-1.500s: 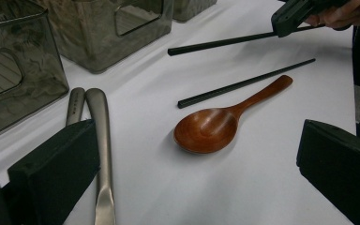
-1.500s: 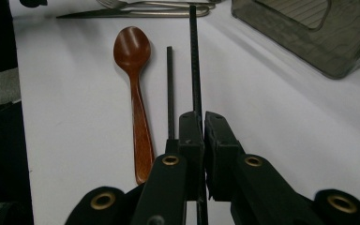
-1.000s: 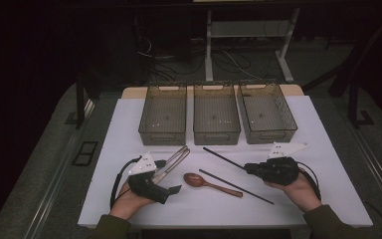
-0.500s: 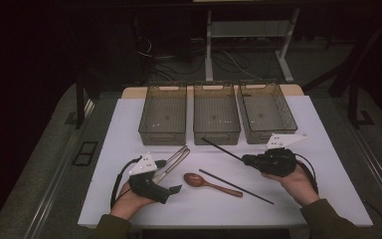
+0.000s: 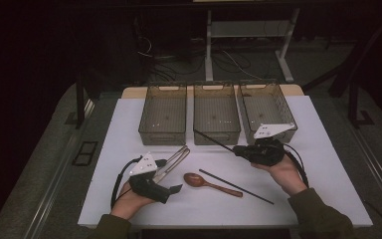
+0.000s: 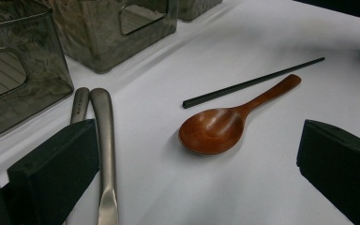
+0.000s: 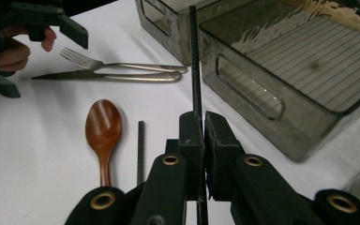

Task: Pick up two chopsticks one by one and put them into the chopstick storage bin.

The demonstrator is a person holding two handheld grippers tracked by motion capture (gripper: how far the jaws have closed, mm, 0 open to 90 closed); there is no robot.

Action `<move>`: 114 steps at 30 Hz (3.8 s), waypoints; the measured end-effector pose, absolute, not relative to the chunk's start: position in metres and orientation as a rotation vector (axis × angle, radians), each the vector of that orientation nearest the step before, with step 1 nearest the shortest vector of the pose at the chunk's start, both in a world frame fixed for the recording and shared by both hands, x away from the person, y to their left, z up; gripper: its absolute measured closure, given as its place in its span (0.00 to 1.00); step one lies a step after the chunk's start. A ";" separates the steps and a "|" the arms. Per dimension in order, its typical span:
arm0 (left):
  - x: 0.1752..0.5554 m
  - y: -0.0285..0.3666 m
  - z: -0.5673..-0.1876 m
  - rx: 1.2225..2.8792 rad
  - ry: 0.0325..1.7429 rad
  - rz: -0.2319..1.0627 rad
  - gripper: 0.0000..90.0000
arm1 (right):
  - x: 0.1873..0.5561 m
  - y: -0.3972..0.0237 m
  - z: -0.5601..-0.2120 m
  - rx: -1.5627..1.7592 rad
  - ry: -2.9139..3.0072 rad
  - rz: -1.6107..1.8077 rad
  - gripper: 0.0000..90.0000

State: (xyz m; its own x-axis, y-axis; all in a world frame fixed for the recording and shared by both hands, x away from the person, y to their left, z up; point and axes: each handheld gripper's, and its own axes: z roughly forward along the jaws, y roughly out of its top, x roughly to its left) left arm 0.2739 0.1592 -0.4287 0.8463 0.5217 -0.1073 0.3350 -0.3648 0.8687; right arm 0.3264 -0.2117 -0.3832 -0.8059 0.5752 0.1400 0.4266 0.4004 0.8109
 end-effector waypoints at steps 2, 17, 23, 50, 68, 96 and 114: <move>0.274 0.159 -0.429 1.986 0.626 0.229 0.00 | 0.330 -0.209 -0.381 0.900 2.488 1.372 0.95; 0.273 0.157 -0.429 1.987 0.620 0.224 0.00 | 0.359 -0.181 -0.366 0.896 2.476 1.384 0.95; 0.274 0.157 -0.429 1.987 0.620 0.225 0.00 | 0.374 -0.162 -0.357 0.903 2.482 1.357 0.95; 0.274 0.153 -0.429 1.977 0.613 0.214 0.00 | 0.446 -0.086 -0.351 1.024 2.505 1.256 0.95; 0.274 0.154 -0.428 1.973 0.600 0.202 0.00 | 0.482 -0.015 -0.375 1.169 2.513 1.131 0.95; 0.275 0.157 -0.428 1.966 0.610 0.204 0.00 | 0.465 -0.027 -0.360 1.049 2.523 1.272 0.50; 0.276 0.158 -0.429 1.971 0.620 0.212 0.00 | 0.423 -0.080 -0.351 0.841 2.549 1.387 0.40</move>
